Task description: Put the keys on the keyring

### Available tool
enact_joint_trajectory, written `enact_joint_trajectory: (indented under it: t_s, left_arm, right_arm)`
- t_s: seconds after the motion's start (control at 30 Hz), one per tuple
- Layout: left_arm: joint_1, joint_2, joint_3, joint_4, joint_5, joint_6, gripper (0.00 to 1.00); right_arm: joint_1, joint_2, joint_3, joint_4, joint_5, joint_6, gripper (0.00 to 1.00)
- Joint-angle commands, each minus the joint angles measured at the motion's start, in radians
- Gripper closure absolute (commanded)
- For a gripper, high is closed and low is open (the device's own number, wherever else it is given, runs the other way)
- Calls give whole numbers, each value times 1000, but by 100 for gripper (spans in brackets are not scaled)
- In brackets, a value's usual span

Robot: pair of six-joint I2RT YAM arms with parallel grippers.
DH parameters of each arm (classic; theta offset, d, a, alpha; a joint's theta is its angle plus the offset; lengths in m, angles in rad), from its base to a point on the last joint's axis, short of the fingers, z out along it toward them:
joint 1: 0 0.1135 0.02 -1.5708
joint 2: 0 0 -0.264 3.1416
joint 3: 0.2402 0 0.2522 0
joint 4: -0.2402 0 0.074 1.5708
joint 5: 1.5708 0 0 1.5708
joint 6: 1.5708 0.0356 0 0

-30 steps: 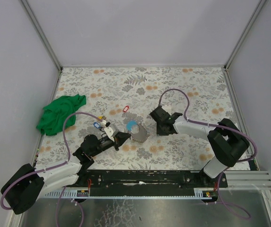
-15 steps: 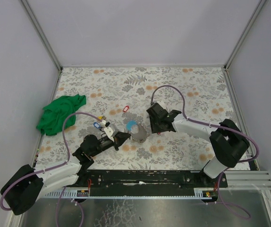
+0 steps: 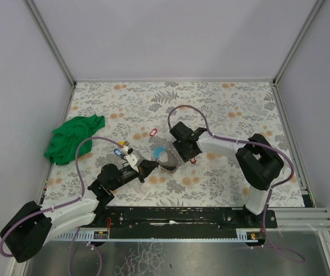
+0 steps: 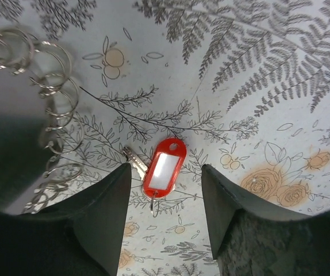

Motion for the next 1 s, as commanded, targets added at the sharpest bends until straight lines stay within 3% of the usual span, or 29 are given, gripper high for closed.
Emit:
enact_joint_trajectory:
  t_s: [0.0,0.23,0.6,0.97]
  left_arm:
    - [-3,-12,0,36,-14,13,100]
    - [-4,-11,2,34,-12,13,100]
    - [-3,13,6,46,-2,11,100]
    - [-3,7,5,42,0,11,100]
  right_arm:
    - [4,39,43,-39,-4,-58,41]
    - [-68,84,35,-78,69,52,42]
    - [-213,-59,-109,-96,49,175,44]
    - [-213,-285,-179,56,-181,-68,46]
